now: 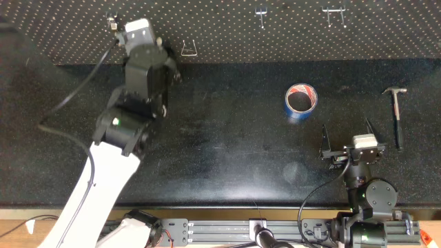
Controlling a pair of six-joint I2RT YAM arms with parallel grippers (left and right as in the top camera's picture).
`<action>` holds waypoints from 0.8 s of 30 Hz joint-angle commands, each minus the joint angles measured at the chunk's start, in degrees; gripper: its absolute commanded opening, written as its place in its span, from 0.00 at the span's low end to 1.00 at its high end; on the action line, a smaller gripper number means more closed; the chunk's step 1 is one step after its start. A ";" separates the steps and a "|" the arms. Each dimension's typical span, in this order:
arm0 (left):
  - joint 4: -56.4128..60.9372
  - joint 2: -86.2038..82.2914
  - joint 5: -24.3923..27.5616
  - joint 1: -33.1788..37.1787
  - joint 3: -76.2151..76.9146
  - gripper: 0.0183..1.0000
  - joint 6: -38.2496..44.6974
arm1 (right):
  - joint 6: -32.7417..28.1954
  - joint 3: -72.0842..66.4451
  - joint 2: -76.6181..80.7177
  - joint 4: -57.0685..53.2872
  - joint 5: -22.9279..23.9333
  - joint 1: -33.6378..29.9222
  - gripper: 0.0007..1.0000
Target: Place Tools Onto Pegboard
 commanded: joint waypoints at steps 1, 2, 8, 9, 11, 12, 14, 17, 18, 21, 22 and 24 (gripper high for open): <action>23.39 -15.13 -0.55 0.04 -19.67 0.01 2.38 | -0.79 -0.26 -0.35 -0.22 -0.48 0.28 0.97; 30.12 -15.15 -0.57 0.00 -23.10 0.01 2.49 | -0.81 -0.26 -0.35 -0.22 -0.48 0.28 0.97; 47.32 -4.42 -0.31 0.00 -23.74 0.01 3.58 | -0.81 -0.26 -0.35 -0.22 -0.48 0.28 0.97; 48.96 -2.51 -0.15 0.00 -23.19 0.01 3.58 | -0.79 -0.26 -0.35 -0.22 -0.48 0.28 0.97; 50.38 -0.26 -0.15 0.00 -22.21 0.01 3.58 | -0.81 -0.26 -0.35 -0.22 -0.48 0.28 0.98; 50.75 0.76 -0.15 0.00 -21.73 0.01 3.61 | -0.81 -0.26 -0.35 -0.22 -0.48 0.28 0.98; 51.82 4.46 0.98 0.00 -18.49 0.01 6.60 | -0.81 -0.26 -0.35 -0.22 -0.48 0.28 0.97; 51.82 9.46 0.98 0.02 -14.49 0.01 7.04 | -0.81 -0.26 -0.35 -0.22 -0.48 0.28 0.98; 51.84 10.60 1.20 0.07 -14.08 0.01 8.15 | -0.79 -0.26 -0.35 -0.22 -0.48 0.28 0.97; 51.80 12.07 2.03 0.09 -13.88 0.01 12.59 | -0.81 -0.26 -0.35 -0.22 -0.48 0.28 0.97; 51.76 12.13 2.23 0.11 -13.88 0.01 13.73 | -0.79 -0.26 -0.35 -0.22 -0.48 0.28 0.97; 51.06 12.17 2.23 0.11 -13.90 0.01 14.69 | -0.81 -0.26 -0.35 -0.22 -0.48 0.28 0.97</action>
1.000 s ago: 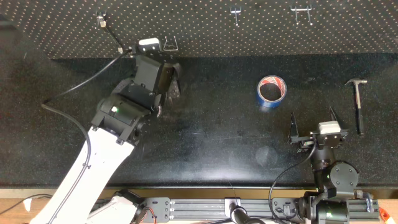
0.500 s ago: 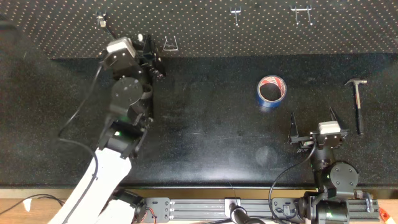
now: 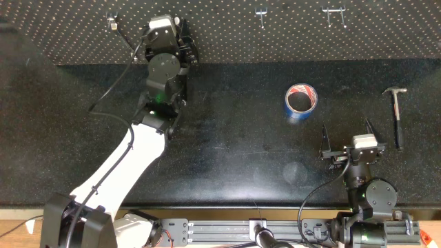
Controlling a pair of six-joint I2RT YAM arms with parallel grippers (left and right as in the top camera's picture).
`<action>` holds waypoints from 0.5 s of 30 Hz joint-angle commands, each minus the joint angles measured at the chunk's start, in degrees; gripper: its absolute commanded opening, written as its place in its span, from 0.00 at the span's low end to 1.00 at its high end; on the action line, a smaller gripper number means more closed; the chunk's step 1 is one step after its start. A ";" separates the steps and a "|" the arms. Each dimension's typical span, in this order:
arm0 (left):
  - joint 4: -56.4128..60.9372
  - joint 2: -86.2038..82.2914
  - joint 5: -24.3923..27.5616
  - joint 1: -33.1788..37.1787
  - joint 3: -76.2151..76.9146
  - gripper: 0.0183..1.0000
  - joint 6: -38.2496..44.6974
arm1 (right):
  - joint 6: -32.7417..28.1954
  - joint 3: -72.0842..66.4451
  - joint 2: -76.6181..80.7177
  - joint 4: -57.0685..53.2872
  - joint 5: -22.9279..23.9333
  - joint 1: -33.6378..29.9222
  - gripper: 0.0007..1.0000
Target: Place Tools Onto Pegboard
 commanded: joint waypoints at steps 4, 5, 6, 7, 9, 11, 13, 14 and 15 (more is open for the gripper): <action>-2.86 0.59 0.85 0.09 2.10 0.01 3.67 | -0.79 -0.24 -0.42 -0.15 -0.48 0.28 0.97; -2.89 0.72 0.87 0.09 2.10 0.01 3.67 | -0.76 -0.24 -0.42 -0.15 -0.48 0.28 0.97; -2.86 1.25 0.90 0.07 2.10 0.01 3.67 | -0.79 -0.24 -0.42 -0.15 -0.48 0.28 0.98; -2.84 1.81 2.25 0.04 2.10 0.01 3.65 | -0.79 -0.24 -0.42 -0.15 -0.48 0.28 0.98; -2.82 3.17 4.04 0.02 2.10 0.01 3.43 | -0.79 -0.24 -0.42 -0.15 -0.48 0.28 0.97; -2.93 3.91 5.40 0.02 2.10 0.01 3.43 | -0.76 -0.24 -0.42 -0.15 -0.48 0.28 0.97; -5.03 4.00 5.40 0.02 2.10 0.01 3.43 | -0.79 -0.24 -0.42 -0.15 -0.48 0.28 0.97; -6.54 4.00 5.38 0.02 2.10 0.01 3.43 | -0.79 -0.24 -0.42 -0.15 -0.48 0.28 0.98; -7.85 4.00 5.38 0.02 2.10 0.01 3.43 | -0.76 -0.24 -0.42 -0.15 -0.48 0.28 0.97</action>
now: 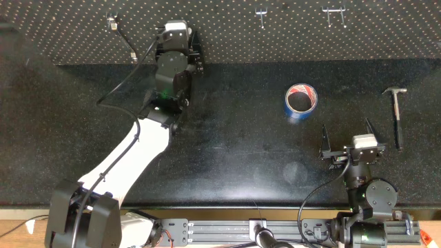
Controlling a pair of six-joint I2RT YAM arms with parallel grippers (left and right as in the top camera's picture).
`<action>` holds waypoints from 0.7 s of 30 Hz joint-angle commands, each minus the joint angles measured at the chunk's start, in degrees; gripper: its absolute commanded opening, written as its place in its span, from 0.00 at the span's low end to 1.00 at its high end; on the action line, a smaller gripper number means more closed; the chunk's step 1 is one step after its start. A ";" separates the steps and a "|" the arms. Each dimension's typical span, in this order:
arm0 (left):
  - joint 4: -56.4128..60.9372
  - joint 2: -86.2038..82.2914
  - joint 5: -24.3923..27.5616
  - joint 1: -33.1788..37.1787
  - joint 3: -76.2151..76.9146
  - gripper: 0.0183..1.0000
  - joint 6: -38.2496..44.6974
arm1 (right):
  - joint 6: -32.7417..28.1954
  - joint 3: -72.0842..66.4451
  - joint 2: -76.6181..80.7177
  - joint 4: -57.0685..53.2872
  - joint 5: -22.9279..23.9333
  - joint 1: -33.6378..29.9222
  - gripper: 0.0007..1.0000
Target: Place Tools Onto Pegboard
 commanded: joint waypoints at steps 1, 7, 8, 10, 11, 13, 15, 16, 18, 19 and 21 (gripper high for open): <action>-3.76 0.20 0.63 0.04 1.77 0.01 0.70 | -0.76 -0.24 -0.42 -0.15 -0.48 0.28 0.98; -6.75 0.20 0.81 0.02 1.77 0.01 0.70 | -0.76 -0.24 -0.42 -0.15 -0.48 0.28 0.97; -7.58 0.20 0.85 0.02 1.77 0.01 0.70 | -0.79 -0.24 -0.42 -0.15 -0.48 0.28 0.97; -7.76 0.20 0.83 0.04 1.77 0.02 0.70 | -0.79 -0.24 -0.42 -0.15 -0.48 0.28 0.97; -7.76 0.20 0.85 0.02 1.77 0.19 0.70 | -0.79 -0.24 -0.42 -0.15 -0.48 0.28 0.97; -7.74 0.20 0.83 0.04 1.77 0.36 0.70 | -0.76 -0.24 -0.42 -0.15 -0.48 0.28 0.98; -7.72 0.20 0.83 0.04 1.77 0.78 0.70 | -0.79 -0.24 -0.42 -0.15 -0.48 0.28 0.97; -7.72 0.20 0.81 0.04 1.77 0.99 0.70 | -0.79 -0.24 -0.42 -0.15 -0.48 0.28 0.97; -7.72 0.20 0.81 0.04 1.77 1.00 0.70 | -0.76 -0.24 -0.42 -0.15 -0.48 0.28 0.97; -7.69 -0.04 0.83 0.04 1.77 0.99 0.70 | -0.79 -0.24 -0.42 -0.15 -0.48 0.28 0.97; -8.11 -2.51 0.81 0.09 1.70 1.00 0.70 | -0.79 -0.24 -0.42 -0.15 -0.48 0.28 0.98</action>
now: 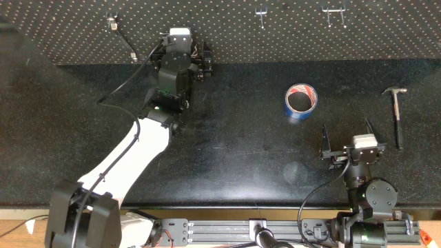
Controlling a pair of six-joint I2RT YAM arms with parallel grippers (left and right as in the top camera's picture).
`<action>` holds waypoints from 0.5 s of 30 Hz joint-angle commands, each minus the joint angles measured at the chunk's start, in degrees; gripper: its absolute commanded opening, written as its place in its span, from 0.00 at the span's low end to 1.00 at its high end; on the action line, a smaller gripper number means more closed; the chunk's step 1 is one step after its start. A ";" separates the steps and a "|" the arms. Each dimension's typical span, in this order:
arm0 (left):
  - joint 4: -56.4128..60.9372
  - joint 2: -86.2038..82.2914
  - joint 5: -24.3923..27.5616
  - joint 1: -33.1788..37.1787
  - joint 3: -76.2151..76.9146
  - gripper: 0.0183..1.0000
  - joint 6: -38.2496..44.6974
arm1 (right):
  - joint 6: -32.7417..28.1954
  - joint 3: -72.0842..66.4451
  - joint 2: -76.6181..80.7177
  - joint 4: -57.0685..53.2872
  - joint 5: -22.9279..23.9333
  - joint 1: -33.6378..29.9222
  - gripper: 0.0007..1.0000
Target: Place Tools Onto Pegboard
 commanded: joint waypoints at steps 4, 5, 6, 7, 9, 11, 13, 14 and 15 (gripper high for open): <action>-5.68 -26.97 9.22 8.15 -15.12 1.00 -4.42 | -0.79 -0.24 -0.42 -0.15 -0.48 0.28 0.97; -3.74 -32.02 9.51 8.98 -20.15 1.00 -4.90 | -0.79 -0.24 -0.42 -0.15 -0.48 0.28 0.97; -1.22 -37.24 10.21 9.44 -25.24 1.00 -4.90 | -0.79 -0.24 -0.42 -0.15 -0.48 0.28 0.97; 0.74 -41.83 10.56 9.81 -29.59 1.00 -4.92 | -0.79 -0.24 -0.42 -0.15 -0.48 0.28 0.98; 1.14 -47.95 10.71 10.36 -33.86 1.00 -4.87 | -0.79 -0.24 -0.42 -0.15 -0.48 0.28 0.97; 1.07 -52.96 10.71 11.65 -36.24 1.00 -4.87 | -0.76 -0.24 -0.42 -0.15 -0.48 0.28 0.97; 0.02 -57.88 10.71 13.20 -37.81 1.00 -4.87 | -0.76 -0.24 -0.42 -0.15 -0.48 0.28 0.97; 0.02 -60.06 10.67 13.70 -38.80 1.00 -4.83 | -0.76 -0.24 -0.42 -0.15 -0.48 0.28 0.97; 0.00 -62.20 10.67 13.97 -40.17 1.00 -4.83 | -0.76 -0.24 -0.42 -0.15 -0.48 0.28 0.97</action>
